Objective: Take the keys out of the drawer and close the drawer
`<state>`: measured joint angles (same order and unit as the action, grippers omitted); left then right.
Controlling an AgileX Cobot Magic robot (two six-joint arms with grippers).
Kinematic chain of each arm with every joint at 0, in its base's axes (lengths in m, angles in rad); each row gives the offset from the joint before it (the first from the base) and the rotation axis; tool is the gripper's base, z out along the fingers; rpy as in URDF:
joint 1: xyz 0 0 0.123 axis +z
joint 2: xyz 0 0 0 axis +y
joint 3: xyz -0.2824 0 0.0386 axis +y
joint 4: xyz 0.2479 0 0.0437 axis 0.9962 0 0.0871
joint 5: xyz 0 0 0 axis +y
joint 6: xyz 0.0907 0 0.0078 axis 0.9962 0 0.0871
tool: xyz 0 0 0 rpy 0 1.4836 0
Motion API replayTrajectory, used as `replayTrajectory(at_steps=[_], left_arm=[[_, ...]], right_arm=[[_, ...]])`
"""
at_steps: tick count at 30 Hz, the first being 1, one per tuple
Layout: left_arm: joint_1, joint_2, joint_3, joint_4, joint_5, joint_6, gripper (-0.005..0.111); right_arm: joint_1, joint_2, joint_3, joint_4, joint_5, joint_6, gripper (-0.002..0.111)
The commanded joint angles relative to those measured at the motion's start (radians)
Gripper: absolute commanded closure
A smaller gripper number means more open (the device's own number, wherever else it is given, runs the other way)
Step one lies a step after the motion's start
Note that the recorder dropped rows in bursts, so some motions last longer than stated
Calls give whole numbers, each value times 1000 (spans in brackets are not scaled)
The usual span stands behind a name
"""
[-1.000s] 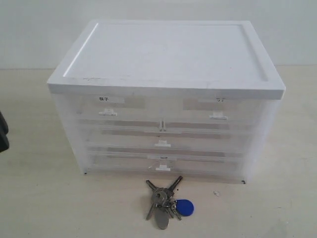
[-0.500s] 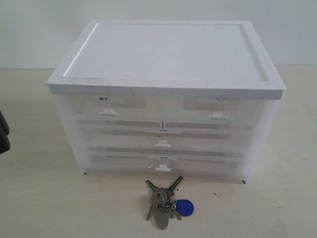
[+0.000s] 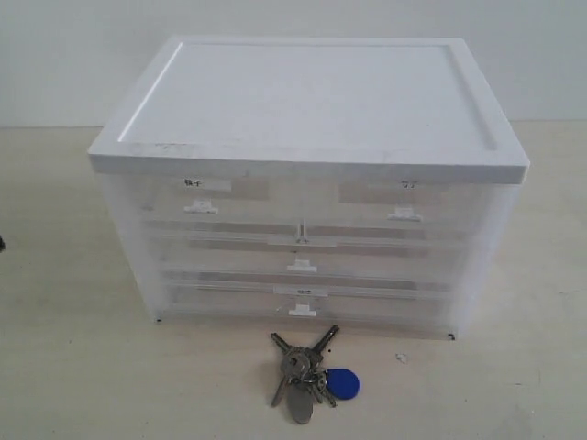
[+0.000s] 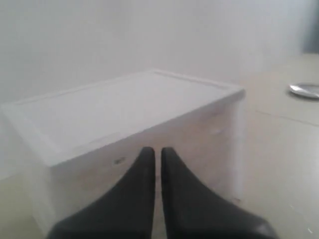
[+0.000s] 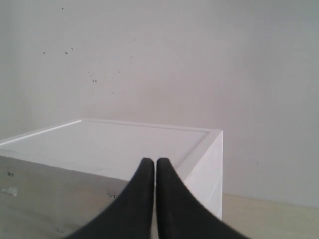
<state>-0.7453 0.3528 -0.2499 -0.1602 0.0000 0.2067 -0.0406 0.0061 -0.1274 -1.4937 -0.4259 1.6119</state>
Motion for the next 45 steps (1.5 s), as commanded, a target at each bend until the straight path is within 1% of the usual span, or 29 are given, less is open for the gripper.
replayTrajectory(at_steps=[1,2,3,5,9,11,14,15,19,22,24,25,26,27,31,45], left_arm=[[215,-131,130,199,-170,-318,102],[256,-155,148,199,-188,-327,102],[319,-189,171,194,-201,-331,102],[414,-236,196,194,-201,-331,102],[595,-327,224,194,-160,-358,102],[671,-353,238,194,-155,-358,102],[745,-353,250,194,-166,-364,102],[763,-353,250,194,-150,-364,102],[795,-353,250,194,-49,-332,102],[795,-353,250,194,27,-244,102],[795,-353,250,194,111,-145,102],[795,-353,250,194,180,-58,102],[795,-353,250,194,214,-37,102],[795,-353,250,194,284,-18,102],[795,-353,250,194,293,-46,102],[795,-353,250,194,293,-42,102]], right_arm=[[0,-6,0,-3,0,3,108],[0,-6,0,-3,0,3,108],[0,-6,0,-3,0,3,108],[0,-6,0,-3,0,3,108],[0,-6,0,-3,0,3,108],[0,-6,0,-3,-2,3,108],[0,-6,0,-10,-2,3,108],[0,-6,0,-10,-2,3,108],[0,-6,0,-8,-2,3,108],[0,-6,0,-8,-2,3,108],[0,-6,0,-8,-2,3,108],[0,-6,0,-8,-2,3,108],[0,-6,0,-8,-2,3,108],[0,-6,0,-8,-2,3,108],[0,-6,0,-8,-2,3,108],[0,-6,0,-8,-2,3,108]])
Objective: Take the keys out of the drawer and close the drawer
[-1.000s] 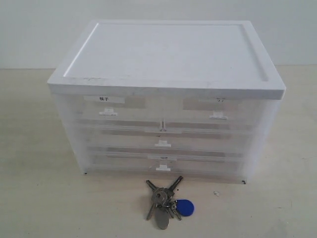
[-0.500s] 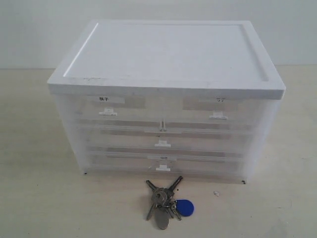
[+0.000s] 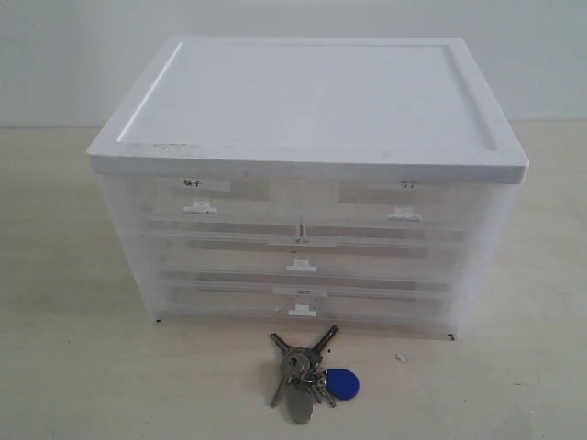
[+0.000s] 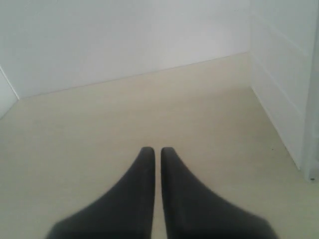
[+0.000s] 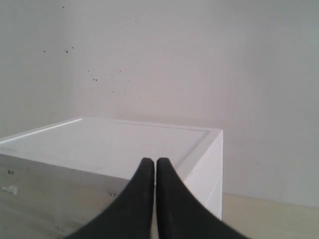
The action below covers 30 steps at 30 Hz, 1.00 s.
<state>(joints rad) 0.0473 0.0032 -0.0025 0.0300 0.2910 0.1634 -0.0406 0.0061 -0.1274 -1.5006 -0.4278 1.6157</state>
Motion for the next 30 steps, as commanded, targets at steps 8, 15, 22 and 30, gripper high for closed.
replayTrajectory(at_steps=[8,15,22,30], left_arm=[[2,-3,2,4,2,1,102],[2,-3,2,4,2,1,102],[2,-3,2,4,2,1,102],[2,-3,2,4,2,1,102]], right_arm=[[3,-6,0,-10,20,-47,108],[3,-6,-2,297,38,166,108],[3,-6,0,1066,38,137,108],[3,-6,102,1416,31,-535,108]])
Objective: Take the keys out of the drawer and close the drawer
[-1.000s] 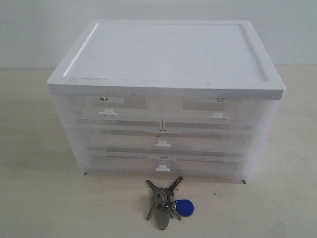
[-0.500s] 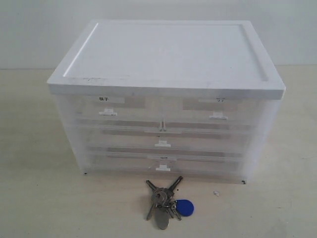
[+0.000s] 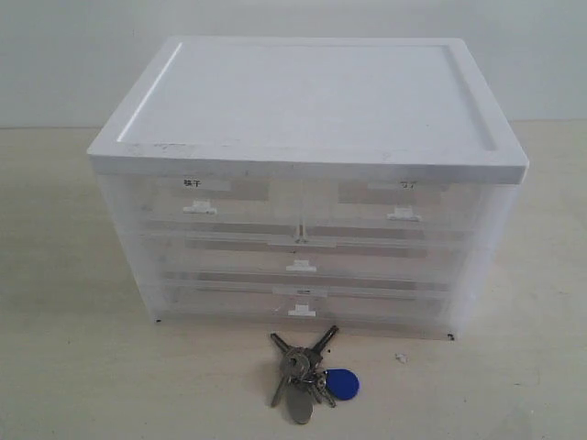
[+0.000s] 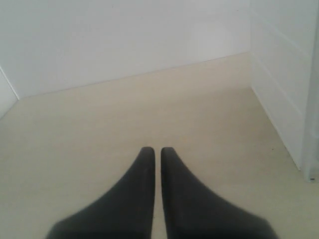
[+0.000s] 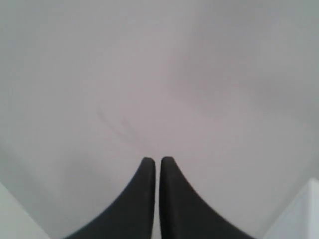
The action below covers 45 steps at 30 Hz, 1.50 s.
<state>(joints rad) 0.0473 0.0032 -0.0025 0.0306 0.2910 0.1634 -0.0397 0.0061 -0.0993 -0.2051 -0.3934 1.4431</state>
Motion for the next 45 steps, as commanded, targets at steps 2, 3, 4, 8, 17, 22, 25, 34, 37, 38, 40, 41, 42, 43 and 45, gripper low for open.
replayTrajectory(at_steps=[2,3,4,8,17,22,25,34,37,38,40,41,42,43,45], left_arm=[[2,-3,2,3,2,1,102],[2,-3,2,3,2,1,102],[2,-3,2,3,2,1,102],[2,-3,2,3,2,1,102],[2,-3,2,3,2,1,102],[2,-3,2,3,2,1,102],[2,-3,2,3,2,1,102],[2,-3,2,3,2,1,102],[2,-3,2,3,2,1,102],[2,-3,2,3,2,1,102],[2,-3,2,3,2,1,102],[2,-3,2,3,2,1,102],[2,-3,2,3,2,1,102],[2,-3,2,3,2,1,102],[2,-3,2,3,2,1,102]], right_arm=[[2,-6,99,118,9,-509,108],[2,-6,99,118,89,-583,108],[2,-6,99,120,210,-658,108],[2,-6,99,122,476,-1016,108],[2,-6,99,143,708,-1510,108],[2,-6,99,143,715,-1506,108],[2,-6,99,143,715,-1506,108],[2,-6,99,143,715,-1506,108],[2,-6,99,143,715,-1505,108],[2,-6,99,143,715,-1505,108],[2,-6,99,143,715,-1505,108],[2,-6,99,143,715,-1505,108],[2,-6,99,143,715,-1505,108],[2,-6,99,143,715,-1505,108],[2,-6,99,143,715,-1505,108]])
